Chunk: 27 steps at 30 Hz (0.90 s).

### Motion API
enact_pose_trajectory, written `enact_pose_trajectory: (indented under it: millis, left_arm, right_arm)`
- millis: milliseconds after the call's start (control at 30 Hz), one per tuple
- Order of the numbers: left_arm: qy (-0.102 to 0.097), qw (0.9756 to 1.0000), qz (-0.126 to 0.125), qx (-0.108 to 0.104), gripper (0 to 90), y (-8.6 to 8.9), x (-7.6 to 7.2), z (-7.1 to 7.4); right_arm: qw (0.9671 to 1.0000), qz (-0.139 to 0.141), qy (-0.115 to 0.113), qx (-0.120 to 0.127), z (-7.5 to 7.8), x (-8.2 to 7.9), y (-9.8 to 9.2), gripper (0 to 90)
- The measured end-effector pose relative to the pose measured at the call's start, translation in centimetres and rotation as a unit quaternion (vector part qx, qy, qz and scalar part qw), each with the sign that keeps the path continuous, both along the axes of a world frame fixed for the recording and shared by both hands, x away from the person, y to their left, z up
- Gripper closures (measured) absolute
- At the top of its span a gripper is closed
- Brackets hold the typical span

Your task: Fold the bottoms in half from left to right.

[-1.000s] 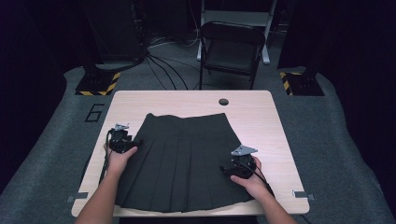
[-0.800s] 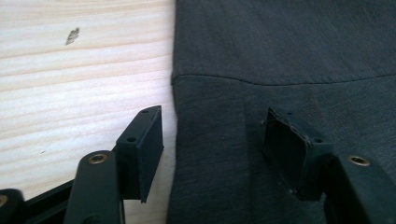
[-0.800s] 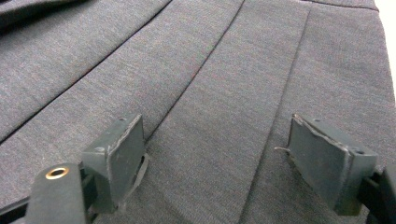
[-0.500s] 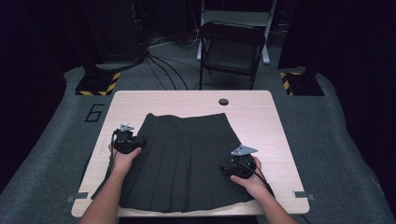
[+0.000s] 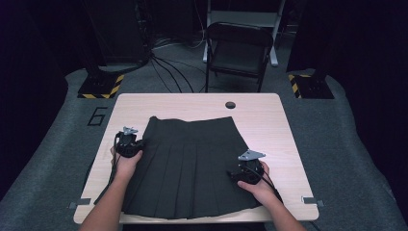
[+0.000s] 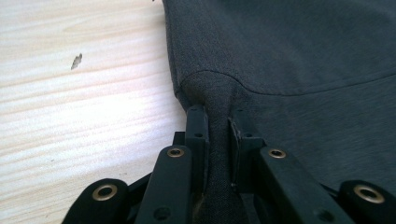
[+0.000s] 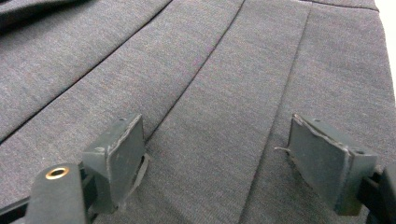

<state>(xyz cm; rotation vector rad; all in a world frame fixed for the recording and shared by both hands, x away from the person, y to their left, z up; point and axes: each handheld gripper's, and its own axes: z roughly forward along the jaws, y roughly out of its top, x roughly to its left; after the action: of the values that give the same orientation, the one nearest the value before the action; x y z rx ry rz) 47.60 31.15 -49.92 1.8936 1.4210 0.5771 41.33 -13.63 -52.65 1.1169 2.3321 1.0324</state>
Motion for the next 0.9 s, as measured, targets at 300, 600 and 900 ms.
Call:
enact_pose_trajectory:
  millis: [300, 600, 900]
  left_arm:
    - [-0.005, 0.9995, -0.029, 0.004, 80.7, -1.7, -0.8, 2.8]
    - [-0.018, 0.9980, -0.060, 0.006, 81.5, -3.6, -1.4, 5.3]
    - [-0.026, 0.9956, -0.088, 0.016, 81.7, -5.6, -1.7, 7.7]
  right_arm:
    - [1.0000, 0.000, 0.000, 0.000, 0.0, 0.0, 0.0, 18.6]
    - [1.0000, 0.000, 0.000, 0.000, 0.0, 0.0, 0.0, 18.7]
    - [1.0000, 0.000, 0.001, -0.001, 0.0, 0.0, 0.0, 18.7]
